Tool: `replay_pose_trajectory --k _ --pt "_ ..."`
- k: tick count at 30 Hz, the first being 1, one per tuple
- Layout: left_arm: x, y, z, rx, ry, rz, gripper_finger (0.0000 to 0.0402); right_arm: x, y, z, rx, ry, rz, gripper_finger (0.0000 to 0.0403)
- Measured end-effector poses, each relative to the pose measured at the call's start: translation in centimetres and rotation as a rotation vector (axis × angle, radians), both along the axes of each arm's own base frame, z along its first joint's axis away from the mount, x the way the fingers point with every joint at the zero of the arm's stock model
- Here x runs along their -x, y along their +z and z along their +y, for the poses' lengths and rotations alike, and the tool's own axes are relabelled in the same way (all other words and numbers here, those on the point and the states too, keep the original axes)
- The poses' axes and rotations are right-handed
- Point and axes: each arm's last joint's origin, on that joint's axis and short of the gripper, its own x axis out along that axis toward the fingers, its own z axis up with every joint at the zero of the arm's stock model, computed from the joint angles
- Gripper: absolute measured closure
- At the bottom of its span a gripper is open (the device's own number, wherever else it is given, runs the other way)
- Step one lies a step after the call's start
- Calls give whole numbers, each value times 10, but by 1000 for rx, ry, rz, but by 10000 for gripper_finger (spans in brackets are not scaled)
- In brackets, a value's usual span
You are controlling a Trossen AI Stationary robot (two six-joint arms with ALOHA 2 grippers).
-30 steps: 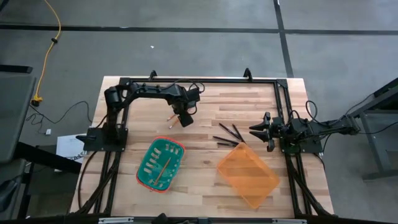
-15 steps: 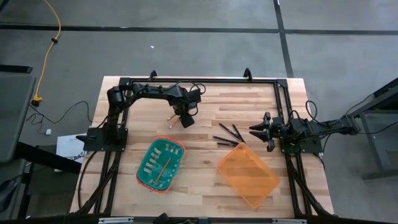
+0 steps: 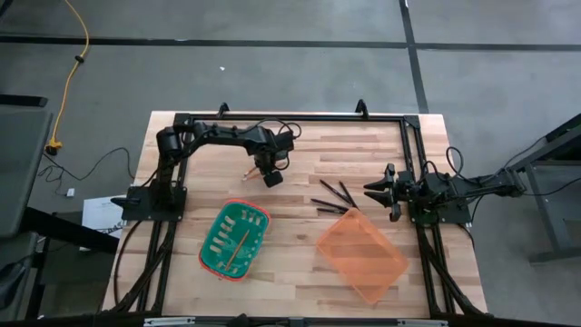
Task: Sort pens & pencils
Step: Put the orange pencil into the blue basket
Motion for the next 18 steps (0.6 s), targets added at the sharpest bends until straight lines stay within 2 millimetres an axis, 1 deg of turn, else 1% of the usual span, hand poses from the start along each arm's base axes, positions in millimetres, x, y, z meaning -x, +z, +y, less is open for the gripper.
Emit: replay_pose_trajectory --k 4,9,11,14,18 --pt "-1 0 -3 -5 -8 3 377 0 0 0 0 0 0 306" --pt "-2 4 -5 0 -21 -18 396 0 0 0 0 0 0 306" --pt "-3 8 -7 16 -26 -44 393 0 0 0 0 0 0 306" --pt "-2 20 -9 23 -29 -83 389 0 0 0 0 0 0 306" --pt "2 31 -9 10 -22 -104 397 0 0 0 0 0 0 306"
